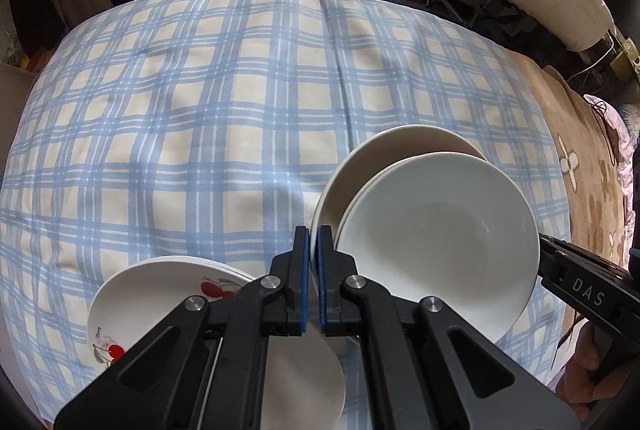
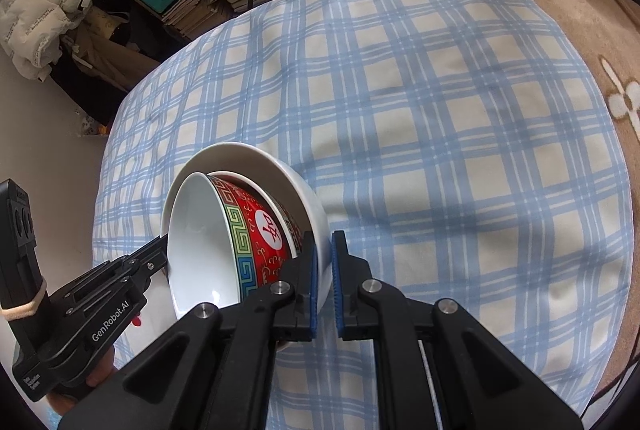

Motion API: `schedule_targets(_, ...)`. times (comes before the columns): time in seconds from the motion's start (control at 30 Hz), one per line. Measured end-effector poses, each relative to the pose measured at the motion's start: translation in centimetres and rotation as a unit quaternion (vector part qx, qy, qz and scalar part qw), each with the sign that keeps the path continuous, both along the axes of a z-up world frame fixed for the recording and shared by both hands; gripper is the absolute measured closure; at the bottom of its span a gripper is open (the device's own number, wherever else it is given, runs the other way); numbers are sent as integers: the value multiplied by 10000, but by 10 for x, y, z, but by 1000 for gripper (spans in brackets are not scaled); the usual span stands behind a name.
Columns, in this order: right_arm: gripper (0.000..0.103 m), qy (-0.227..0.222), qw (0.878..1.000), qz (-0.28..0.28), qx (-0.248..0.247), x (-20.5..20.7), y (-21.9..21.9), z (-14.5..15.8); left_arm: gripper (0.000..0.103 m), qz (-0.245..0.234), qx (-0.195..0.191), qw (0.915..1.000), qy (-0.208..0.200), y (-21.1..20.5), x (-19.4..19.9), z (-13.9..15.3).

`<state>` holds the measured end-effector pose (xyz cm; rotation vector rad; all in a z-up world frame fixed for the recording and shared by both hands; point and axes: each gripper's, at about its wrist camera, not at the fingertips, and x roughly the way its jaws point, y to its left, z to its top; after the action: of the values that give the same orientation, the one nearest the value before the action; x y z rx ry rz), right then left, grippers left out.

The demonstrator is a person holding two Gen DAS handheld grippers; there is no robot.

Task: Organize plates and bowls
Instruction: 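Grasp the nested bowl stack rim with the right tool while the left tool grasps the bowl rims, then lower the nested bowls onto the cherry plate stack with both tools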

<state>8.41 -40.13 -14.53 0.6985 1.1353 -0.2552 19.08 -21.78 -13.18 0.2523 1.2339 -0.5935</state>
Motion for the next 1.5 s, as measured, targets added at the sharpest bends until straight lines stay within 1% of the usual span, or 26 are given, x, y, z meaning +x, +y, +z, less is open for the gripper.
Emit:
schedule_targets(0.17, 92, -67, 10000, -32, -39, -5, 2, 9, 102, -14, -19, 10000, -79, 1, -5, 11)
schedule_targets(0.33, 92, -227, 9996, -54, -137, -11, 5, 28, 102, -49, -87, 9997, -237, 3, -11, 29)
schedule_targets(0.5, 92, -355, 9993, -84, -79, -20, 10, 40, 102, -60, -21, 9993, -371, 8, -20, 46)
schedule_targets(0.67, 92, -437, 9990, 32, -36, -23, 23, 50, 102, 37, 22, 9989, -459, 26, -28, 59)
schedule_targets(0.8, 92, -526, 9981, 304, -131, -23, 45, 58, 102, 207, 54, 9986, -473, 48, -32, 65)
schedule_targets(0.83, 92, -529, 9980, 338, -92, -22, 49, 58, 102, 252, 89, 9985, -484, 54, -34, 66)
schedule_targets(0.97, 92, -497, 9974, 525, 77, -21, 68, 54, 102, 449, 256, 9975, -492, 78, -41, 66)
schedule_targets(1.17, 92, -421, 9952, 880, 67, -15, 107, 49, 102, 763, 351, 9957, -385, 117, -43, 60)
schedule_targets(1.27, 92, -372, 9944, 983, 105, -12, 118, 45, 102, 878, 389, 9948, -354, 131, -45, 55)
schedule_targets(1.37, 92, -276, 9938, 1068, 106, -10, 129, 41, 101, 912, 504, 9940, -317, 139, -47, 48)
schedule_targets(1.5, 92, -173, 9930, 1161, 101, -7, 139, 34, 101, 997, 486, 9936, -213, 151, -46, 38)
